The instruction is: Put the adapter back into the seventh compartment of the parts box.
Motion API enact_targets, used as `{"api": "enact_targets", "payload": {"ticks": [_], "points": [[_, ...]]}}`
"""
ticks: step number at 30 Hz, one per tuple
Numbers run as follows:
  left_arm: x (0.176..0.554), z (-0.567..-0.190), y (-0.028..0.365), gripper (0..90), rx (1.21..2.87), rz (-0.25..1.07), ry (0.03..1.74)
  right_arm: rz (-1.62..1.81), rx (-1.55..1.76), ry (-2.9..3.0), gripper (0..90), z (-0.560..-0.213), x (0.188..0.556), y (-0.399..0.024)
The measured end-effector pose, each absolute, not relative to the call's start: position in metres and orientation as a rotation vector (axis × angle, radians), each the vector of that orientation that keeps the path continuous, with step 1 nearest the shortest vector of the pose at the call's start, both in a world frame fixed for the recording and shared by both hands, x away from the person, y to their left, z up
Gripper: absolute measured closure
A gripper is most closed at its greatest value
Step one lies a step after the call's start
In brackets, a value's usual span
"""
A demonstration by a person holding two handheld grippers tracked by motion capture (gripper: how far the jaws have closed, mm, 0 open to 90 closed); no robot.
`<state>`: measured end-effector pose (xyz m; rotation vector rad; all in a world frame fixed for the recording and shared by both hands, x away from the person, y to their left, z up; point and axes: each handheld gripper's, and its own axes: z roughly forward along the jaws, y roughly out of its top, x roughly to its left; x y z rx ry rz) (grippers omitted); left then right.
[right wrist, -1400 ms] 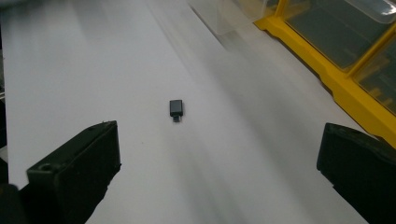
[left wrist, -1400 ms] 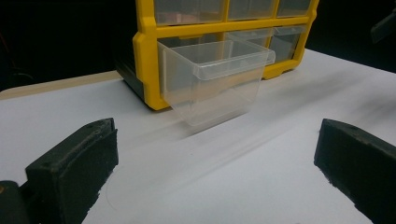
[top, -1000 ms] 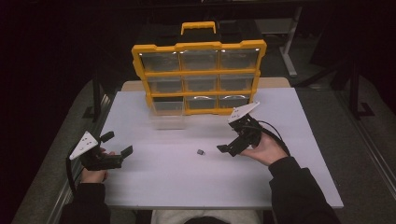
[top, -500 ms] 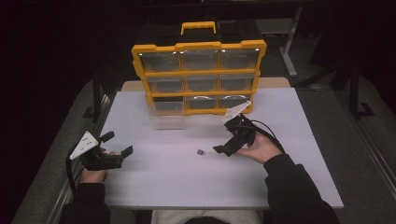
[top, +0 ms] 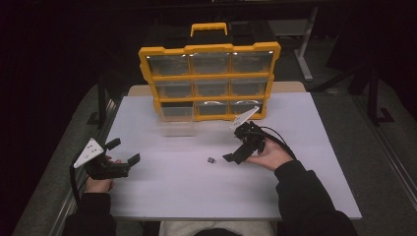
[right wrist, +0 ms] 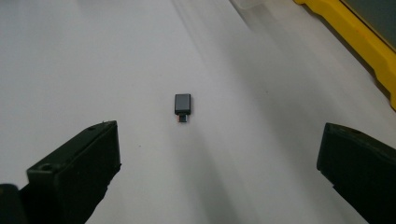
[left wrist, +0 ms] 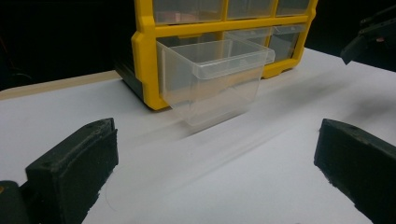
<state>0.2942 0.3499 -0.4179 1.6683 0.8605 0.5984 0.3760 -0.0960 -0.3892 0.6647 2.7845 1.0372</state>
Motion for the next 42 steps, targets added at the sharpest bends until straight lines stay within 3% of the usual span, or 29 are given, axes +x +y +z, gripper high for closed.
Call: {"api": "enact_targets", "payload": {"ticks": [42], "points": [[0.295, -0.418, 0.350, 0.0, 1.678, 0.596, 0.854, 0.889, 0.512, 2.945, 0.0, -0.407, 0.387, -0.042]]}}
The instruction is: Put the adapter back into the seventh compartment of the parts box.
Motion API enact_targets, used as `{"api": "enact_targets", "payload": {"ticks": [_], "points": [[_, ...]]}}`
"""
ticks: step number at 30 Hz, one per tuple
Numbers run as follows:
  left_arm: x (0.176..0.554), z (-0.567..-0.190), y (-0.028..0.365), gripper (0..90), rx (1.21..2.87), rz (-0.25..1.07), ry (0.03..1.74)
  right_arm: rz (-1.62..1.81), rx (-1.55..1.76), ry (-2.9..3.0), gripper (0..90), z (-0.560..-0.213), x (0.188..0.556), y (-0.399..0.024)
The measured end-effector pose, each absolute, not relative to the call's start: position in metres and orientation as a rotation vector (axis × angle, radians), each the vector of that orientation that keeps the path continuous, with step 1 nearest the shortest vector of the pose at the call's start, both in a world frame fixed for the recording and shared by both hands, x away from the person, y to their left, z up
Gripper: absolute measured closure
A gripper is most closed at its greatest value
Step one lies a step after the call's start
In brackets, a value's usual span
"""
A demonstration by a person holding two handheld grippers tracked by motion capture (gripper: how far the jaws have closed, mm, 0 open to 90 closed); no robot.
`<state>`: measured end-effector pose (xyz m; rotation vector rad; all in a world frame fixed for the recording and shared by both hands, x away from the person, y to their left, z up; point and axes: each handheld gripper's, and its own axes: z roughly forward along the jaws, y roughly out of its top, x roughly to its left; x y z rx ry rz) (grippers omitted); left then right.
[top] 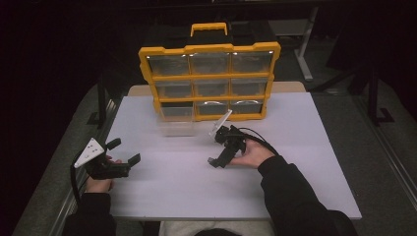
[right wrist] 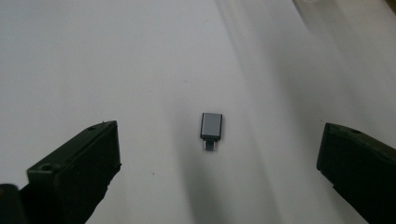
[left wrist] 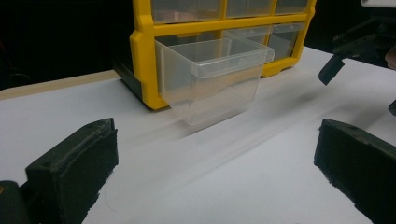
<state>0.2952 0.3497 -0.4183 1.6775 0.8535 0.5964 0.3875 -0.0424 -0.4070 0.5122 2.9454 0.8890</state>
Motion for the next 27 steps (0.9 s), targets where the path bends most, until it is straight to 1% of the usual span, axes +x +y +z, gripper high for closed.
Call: {"api": "enact_targets", "payload": {"ticks": [20, 22, 24, 27], "points": [[0.296, -0.419, 0.349, 0.0, 1.684, 0.591, 0.849, 0.820, 0.513, 2.986, 0.0, -0.425, 0.392, -0.029], [0.296, -0.419, 0.349, 0.0, 1.684, 0.591, 0.848, 0.827, 0.497, 2.990, 4.7, -0.426, 0.392, -0.029], [0.296, -0.419, 0.349, 0.0, 1.685, 0.592, 0.849, 0.836, 0.494, 2.992, 6.0, -0.426, 0.393, -0.028], [0.296, -0.419, 0.349, 0.0, 1.685, 0.592, 0.848, 0.827, 0.498, 3.002, 11.6, -0.426, 0.393, -0.028]]}}
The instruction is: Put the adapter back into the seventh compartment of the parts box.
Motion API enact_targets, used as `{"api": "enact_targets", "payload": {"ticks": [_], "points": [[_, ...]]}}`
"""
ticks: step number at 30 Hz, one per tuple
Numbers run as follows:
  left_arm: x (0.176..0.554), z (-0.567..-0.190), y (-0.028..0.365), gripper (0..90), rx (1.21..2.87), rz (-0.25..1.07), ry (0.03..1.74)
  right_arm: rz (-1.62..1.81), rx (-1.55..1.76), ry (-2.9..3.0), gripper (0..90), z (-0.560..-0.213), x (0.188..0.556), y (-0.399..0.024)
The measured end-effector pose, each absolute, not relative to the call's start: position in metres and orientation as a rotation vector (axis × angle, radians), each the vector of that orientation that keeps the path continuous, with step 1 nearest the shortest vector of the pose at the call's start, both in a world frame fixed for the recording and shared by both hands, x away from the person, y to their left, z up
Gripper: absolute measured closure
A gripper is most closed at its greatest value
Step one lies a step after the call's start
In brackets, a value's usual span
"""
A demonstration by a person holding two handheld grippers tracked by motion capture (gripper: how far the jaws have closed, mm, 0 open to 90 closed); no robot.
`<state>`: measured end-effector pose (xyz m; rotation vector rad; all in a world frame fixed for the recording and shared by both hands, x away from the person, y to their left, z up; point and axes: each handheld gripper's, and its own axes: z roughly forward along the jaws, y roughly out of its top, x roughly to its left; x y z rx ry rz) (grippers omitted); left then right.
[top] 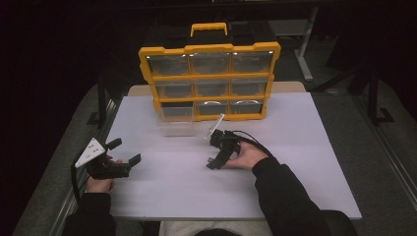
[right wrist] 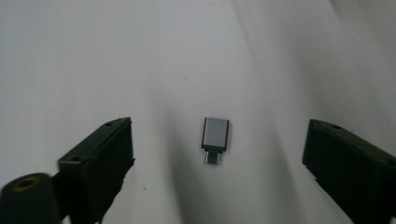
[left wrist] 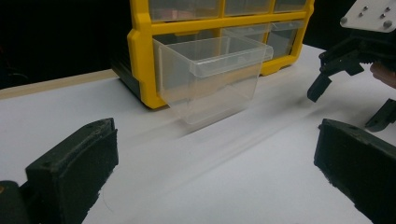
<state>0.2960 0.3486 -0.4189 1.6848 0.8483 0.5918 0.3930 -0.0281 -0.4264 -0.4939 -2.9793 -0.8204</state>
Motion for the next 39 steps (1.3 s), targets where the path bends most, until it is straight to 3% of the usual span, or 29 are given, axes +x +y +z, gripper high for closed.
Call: {"api": "enact_targets", "payload": {"ticks": [13, 31, 39], "points": [[0.2960, -0.4190, 0.3483, 0.0, 1.688, 0.593, 0.848, -0.761, -0.449, -2.972, 33.0, -0.4325, 0.3950, -0.0262], [0.2964, -0.4192, 0.3483, 0.0, 1.692, 0.593, 0.844, -0.753, -0.414, -3.016, 74.6, -0.4339, 0.3953, -0.0197], [0.2965, -0.4192, 0.3483, 0.0, 1.692, 0.593, 0.844, -0.756, -0.428, -3.016, 74.9, -0.4312, 0.3962, -0.0214]]}}
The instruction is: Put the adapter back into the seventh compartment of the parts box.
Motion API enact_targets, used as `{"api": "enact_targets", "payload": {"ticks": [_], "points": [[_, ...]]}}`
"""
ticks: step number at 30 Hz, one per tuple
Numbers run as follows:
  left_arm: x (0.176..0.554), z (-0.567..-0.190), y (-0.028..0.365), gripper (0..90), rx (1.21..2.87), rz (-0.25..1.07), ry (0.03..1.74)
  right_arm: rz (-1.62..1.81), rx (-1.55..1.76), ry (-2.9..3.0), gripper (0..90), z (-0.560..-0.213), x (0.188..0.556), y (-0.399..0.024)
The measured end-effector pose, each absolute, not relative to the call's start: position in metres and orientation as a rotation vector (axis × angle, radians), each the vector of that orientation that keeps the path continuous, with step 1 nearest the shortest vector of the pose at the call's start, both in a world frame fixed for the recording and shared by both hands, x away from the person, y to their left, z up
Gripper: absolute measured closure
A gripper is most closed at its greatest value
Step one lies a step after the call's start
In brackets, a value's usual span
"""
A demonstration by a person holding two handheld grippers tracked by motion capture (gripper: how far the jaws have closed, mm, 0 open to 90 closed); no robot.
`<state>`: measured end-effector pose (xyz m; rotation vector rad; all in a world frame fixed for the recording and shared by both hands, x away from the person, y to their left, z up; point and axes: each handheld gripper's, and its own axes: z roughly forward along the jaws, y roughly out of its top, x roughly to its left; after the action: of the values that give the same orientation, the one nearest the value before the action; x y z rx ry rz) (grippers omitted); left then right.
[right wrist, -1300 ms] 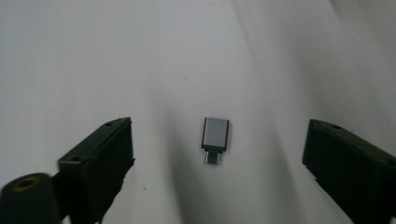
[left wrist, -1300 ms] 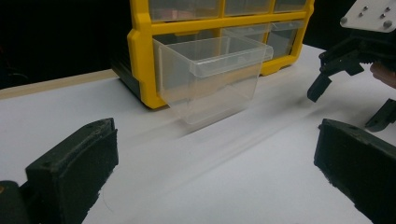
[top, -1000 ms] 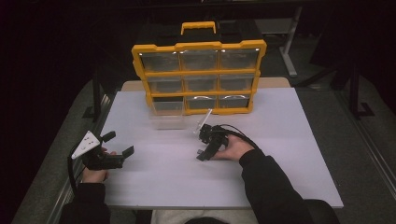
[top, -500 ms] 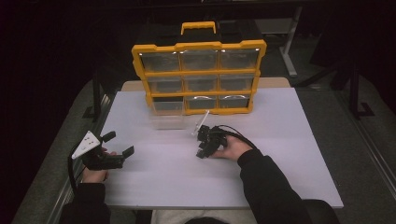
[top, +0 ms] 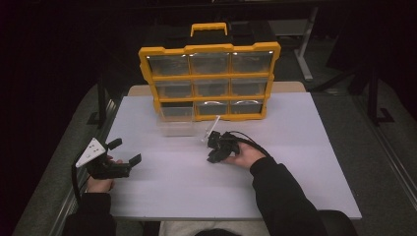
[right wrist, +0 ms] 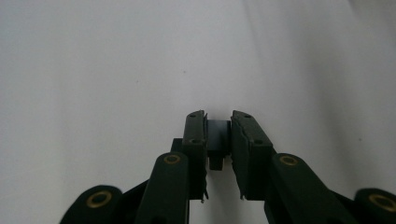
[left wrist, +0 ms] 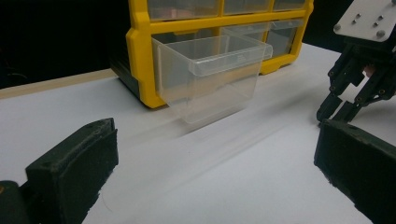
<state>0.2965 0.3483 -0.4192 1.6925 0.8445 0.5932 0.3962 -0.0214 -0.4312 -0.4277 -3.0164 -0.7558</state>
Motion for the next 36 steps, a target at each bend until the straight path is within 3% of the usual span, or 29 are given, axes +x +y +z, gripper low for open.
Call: {"api": "enact_targets", "payload": {"ticks": [36], "points": [[0.296, -0.419, 0.348, 0.0, 1.686, 0.590, 0.847, -0.902, -0.455, -3.029, 75.0, -0.373, 0.412, -0.041]]}}
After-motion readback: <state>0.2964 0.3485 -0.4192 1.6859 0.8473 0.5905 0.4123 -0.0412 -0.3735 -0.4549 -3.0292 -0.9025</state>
